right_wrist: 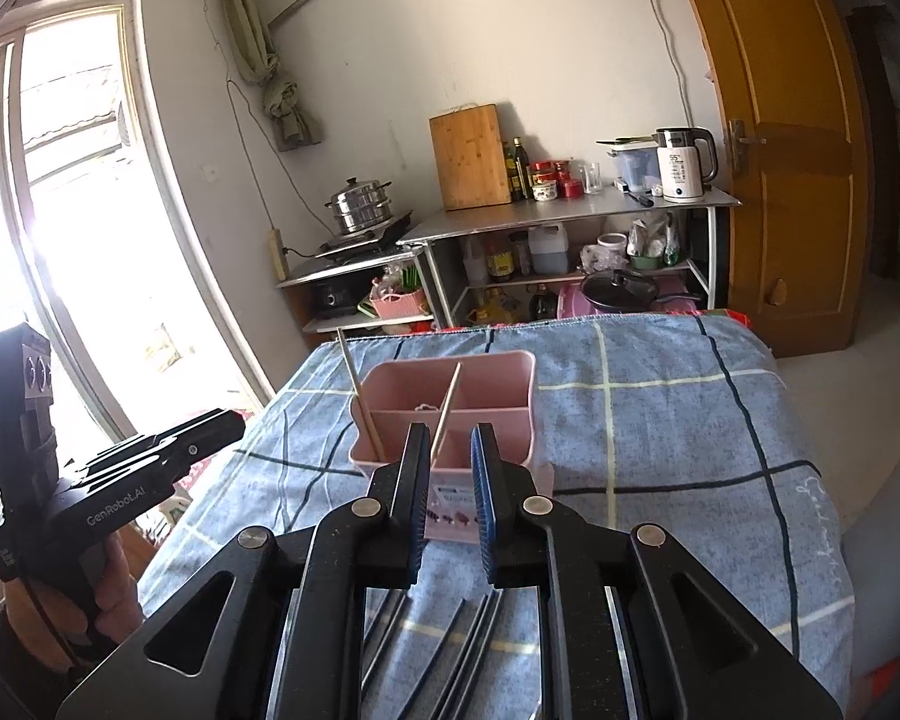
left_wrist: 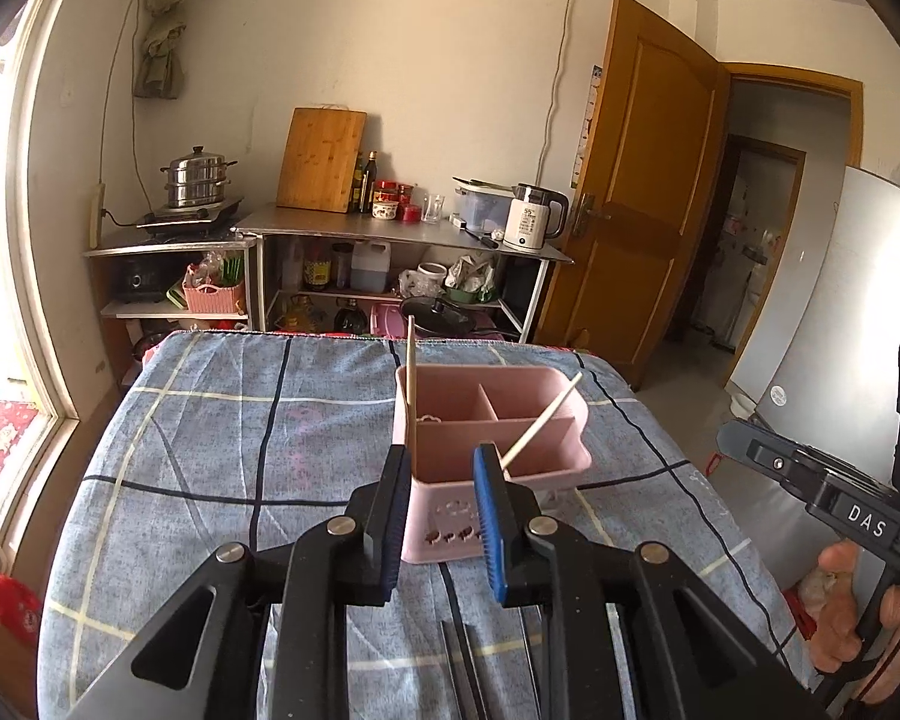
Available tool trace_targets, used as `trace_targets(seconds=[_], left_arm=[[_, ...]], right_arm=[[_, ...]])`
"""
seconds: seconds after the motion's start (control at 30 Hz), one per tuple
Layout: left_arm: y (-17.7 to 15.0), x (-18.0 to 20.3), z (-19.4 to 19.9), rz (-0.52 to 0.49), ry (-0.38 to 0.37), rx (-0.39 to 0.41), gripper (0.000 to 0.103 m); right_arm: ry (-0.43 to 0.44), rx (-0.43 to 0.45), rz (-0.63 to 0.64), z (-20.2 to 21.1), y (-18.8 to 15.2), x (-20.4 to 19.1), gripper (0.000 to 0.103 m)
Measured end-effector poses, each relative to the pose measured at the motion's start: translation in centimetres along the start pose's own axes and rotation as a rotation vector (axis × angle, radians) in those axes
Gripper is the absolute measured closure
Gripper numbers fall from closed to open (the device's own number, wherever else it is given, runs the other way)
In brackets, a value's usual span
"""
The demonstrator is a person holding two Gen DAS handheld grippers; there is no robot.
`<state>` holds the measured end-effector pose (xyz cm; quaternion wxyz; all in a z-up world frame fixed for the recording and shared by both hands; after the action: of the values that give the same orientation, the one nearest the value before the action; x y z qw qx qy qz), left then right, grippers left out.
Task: Organize utensils
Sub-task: 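Move both tools back down to the metal chopsticks on the cloth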
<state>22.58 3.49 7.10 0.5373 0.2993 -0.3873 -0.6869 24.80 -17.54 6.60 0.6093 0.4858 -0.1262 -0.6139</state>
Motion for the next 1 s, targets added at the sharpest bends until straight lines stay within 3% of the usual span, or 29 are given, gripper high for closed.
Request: trace_targets(seconds=[0.23, 0.57, 1.0], left_arm=[[-4.8, 2.4, 3.3, -0.008, -0.009, -0.001, 0.082], [-10.3, 5.2, 5.8, -0.002, -0.053, -0.031, 0.082], [-12.0, 7.6, 6.1, -0.033, -0.082, -0.043, 0.082]], right_arm=[[-0.031, 0.011, 0.036, 3.4, -4.2, 0.7, 0.089], [-0.054, -0.045, 0.034, 6.1, -9.9, 2.6, 0.089], [-0.105, -0.081, 0.017, 6.6, -12.4, 5.3, 0.089]])
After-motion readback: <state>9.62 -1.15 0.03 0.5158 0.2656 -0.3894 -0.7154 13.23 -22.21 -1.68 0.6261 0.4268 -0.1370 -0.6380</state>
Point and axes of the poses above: each gripper's, at about its wrist camera, not at the fingertips, and z roughly against the way its jaws point, x to its right, y to its top, the point moved 3 cm from there along -z, roughly the way its jaws point, and after that the axes turned 12 degrees about -z, right-handed, at the moved point
